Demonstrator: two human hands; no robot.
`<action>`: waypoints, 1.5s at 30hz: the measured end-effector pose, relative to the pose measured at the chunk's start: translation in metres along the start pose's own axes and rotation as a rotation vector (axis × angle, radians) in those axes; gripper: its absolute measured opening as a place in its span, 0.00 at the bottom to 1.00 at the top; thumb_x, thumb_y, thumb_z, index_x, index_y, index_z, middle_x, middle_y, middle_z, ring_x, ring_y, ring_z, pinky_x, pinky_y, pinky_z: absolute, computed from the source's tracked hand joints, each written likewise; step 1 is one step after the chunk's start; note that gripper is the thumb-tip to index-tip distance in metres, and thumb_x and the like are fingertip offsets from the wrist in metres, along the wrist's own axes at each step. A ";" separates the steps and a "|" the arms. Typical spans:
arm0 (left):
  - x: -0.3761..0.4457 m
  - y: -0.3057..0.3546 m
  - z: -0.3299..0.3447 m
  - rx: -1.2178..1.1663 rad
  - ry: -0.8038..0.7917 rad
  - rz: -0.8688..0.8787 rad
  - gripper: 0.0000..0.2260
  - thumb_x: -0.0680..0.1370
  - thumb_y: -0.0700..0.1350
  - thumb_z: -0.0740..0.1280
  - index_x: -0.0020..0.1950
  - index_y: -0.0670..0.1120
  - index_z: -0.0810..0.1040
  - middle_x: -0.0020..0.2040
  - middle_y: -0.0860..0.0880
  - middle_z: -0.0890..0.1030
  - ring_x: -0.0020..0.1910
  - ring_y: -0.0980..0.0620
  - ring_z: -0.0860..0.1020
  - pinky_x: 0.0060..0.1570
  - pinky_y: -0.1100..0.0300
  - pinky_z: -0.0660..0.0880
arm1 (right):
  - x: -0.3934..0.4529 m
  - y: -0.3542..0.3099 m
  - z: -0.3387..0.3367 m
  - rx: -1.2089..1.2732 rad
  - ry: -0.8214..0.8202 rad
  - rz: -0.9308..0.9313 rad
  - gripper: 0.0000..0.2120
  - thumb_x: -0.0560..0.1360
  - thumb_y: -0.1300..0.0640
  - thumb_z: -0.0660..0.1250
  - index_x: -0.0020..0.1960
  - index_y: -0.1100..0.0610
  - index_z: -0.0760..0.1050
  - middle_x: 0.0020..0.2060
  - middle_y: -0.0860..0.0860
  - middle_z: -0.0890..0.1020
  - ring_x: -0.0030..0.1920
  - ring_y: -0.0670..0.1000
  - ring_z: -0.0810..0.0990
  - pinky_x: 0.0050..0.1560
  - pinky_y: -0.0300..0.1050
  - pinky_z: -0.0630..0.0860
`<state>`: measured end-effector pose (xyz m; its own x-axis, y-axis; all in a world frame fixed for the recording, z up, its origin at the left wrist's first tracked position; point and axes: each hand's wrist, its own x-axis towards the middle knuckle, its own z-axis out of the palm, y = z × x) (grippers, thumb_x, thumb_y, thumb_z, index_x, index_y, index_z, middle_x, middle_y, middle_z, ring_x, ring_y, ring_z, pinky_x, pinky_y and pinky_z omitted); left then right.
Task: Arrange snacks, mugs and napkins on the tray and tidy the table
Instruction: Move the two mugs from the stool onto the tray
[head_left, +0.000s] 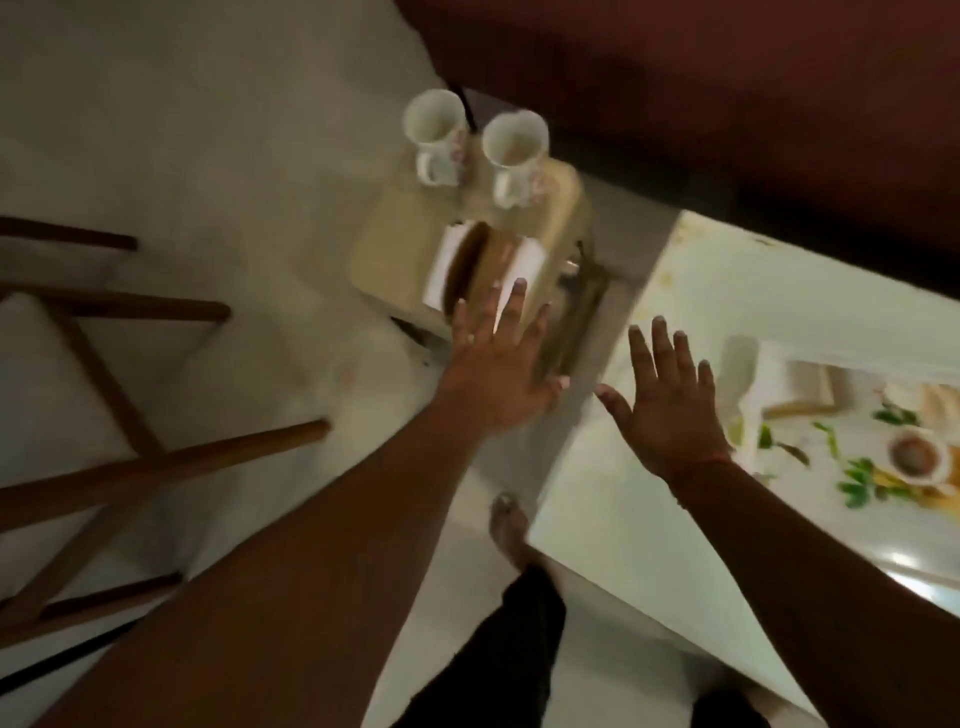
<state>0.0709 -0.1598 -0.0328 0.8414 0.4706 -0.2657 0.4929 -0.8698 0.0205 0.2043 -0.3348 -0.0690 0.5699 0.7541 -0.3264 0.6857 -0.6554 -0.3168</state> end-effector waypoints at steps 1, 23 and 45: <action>-0.003 -0.028 -0.005 0.010 0.013 -0.006 0.39 0.75 0.70 0.52 0.80 0.50 0.51 0.81 0.42 0.48 0.80 0.39 0.48 0.73 0.32 0.48 | 0.013 -0.026 0.000 0.014 0.004 -0.021 0.39 0.77 0.30 0.42 0.80 0.52 0.48 0.80 0.55 0.49 0.79 0.60 0.49 0.74 0.66 0.55; 0.148 -0.158 -0.049 -0.398 0.286 -0.323 0.38 0.75 0.58 0.67 0.79 0.46 0.55 0.79 0.39 0.55 0.76 0.38 0.58 0.73 0.43 0.62 | 0.238 -0.148 -0.087 0.202 0.189 0.045 0.40 0.75 0.41 0.66 0.79 0.52 0.52 0.79 0.59 0.53 0.76 0.64 0.58 0.71 0.62 0.65; 0.192 -0.028 -0.119 -0.191 0.171 0.311 0.33 0.69 0.54 0.75 0.71 0.56 0.65 0.67 0.40 0.65 0.59 0.37 0.73 0.57 0.42 0.76 | 0.085 -0.027 -0.110 0.599 0.430 0.272 0.35 0.69 0.49 0.77 0.71 0.50 0.66 0.66 0.54 0.68 0.57 0.44 0.69 0.46 0.15 0.61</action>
<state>0.2445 -0.0274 0.0300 0.9736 0.2215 -0.0549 0.2281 -0.9388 0.2581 0.2839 -0.2480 0.0100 0.8917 0.4345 -0.1265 0.2059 -0.6385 -0.7415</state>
